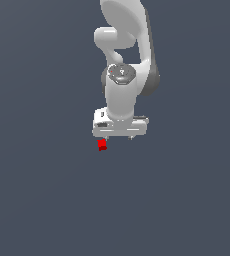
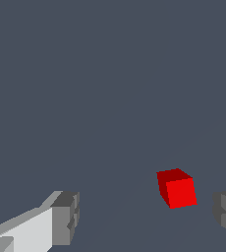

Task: Pick up the red cube and move it to a goal position.

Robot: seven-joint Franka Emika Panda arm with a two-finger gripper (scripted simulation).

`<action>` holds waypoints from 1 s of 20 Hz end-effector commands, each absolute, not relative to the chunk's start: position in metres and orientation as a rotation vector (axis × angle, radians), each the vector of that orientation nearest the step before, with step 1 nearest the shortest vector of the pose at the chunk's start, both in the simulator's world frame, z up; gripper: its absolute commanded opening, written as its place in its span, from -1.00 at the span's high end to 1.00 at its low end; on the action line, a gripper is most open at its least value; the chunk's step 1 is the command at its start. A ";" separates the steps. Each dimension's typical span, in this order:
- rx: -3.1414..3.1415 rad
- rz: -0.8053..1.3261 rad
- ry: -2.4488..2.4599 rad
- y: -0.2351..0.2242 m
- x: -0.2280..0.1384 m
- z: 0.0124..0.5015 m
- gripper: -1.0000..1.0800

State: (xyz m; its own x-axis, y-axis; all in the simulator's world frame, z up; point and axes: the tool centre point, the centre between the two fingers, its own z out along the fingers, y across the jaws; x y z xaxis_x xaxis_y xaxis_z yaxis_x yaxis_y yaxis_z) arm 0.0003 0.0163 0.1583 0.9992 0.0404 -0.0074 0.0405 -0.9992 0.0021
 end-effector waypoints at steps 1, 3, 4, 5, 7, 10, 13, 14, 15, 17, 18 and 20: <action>3.139 -0.012 0.064 0.016 0.000 0.158 -0.92; 3.139 -0.011 0.065 0.016 0.000 0.157 -0.92; 3.139 -0.011 0.068 0.015 -0.001 0.156 -0.92; 3.139 -0.011 0.071 0.014 -0.002 0.154 -0.92; 3.138 -0.011 0.081 0.011 -0.004 0.150 -0.92; 3.138 -0.010 0.103 0.005 -0.009 0.139 -0.92; 3.137 -0.009 0.134 -0.004 -0.016 0.123 -0.92; 3.137 -0.008 0.146 -0.008 -0.019 0.117 -0.92; 3.136 -0.007 0.160 -0.012 -0.022 0.110 -0.92; 3.135 -0.006 0.190 -0.021 -0.028 0.094 -0.92; 3.134 -0.005 0.205 -0.026 -0.031 0.086 -0.92; 3.132 -0.004 0.234 -0.035 -0.036 0.071 -0.92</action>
State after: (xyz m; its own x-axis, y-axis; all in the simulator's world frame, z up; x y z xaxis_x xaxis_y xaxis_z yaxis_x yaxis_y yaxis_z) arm -0.0317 -0.0280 0.0829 0.9909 0.1346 -0.0035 0.1346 -0.9909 0.0007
